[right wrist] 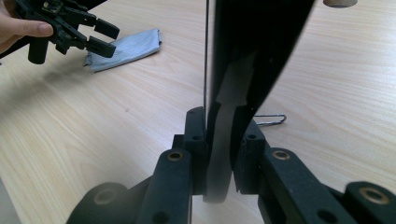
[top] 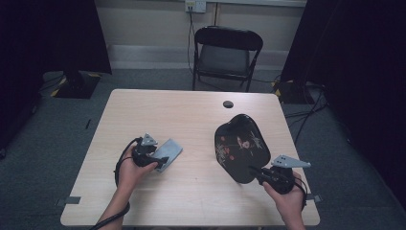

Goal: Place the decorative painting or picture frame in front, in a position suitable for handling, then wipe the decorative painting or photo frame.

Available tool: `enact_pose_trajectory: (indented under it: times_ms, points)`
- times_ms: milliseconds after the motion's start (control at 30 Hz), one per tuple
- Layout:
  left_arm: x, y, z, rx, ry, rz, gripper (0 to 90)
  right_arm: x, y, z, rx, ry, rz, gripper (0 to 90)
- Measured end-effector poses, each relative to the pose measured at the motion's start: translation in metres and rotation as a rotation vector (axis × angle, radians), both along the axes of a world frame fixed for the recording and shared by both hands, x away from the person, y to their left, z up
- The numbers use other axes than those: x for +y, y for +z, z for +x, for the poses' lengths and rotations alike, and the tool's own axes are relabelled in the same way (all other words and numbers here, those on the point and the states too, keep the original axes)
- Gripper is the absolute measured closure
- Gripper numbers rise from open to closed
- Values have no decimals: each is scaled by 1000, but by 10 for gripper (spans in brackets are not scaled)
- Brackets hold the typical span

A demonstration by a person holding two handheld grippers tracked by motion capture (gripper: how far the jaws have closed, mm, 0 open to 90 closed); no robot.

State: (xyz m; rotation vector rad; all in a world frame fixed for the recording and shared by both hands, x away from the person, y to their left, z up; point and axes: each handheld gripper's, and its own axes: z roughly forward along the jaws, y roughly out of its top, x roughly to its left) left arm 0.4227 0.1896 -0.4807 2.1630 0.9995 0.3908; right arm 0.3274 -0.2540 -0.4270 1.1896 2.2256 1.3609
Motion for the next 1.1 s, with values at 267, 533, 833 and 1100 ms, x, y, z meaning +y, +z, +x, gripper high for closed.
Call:
enact_pose_trajectory:
  times_ms: [267, 533, 833, 1100]
  points:
    - [-1, -7, -3, 18, 0, 4, 263, -1, -1, -1, 4, -3, -5, 786]
    - [-14, -6, 0, 10, -46, 32, 253, -1, -1, -2, 0, -3, -8, 786]
    - [-14, -10, -3, -34, -52, 64, 284, 0, -1, -2, -1, -1, -13, 786]
    - [-13, -8, -5, -38, -30, 68, 433, -1, -1, -2, 3, -2, -4, 788]
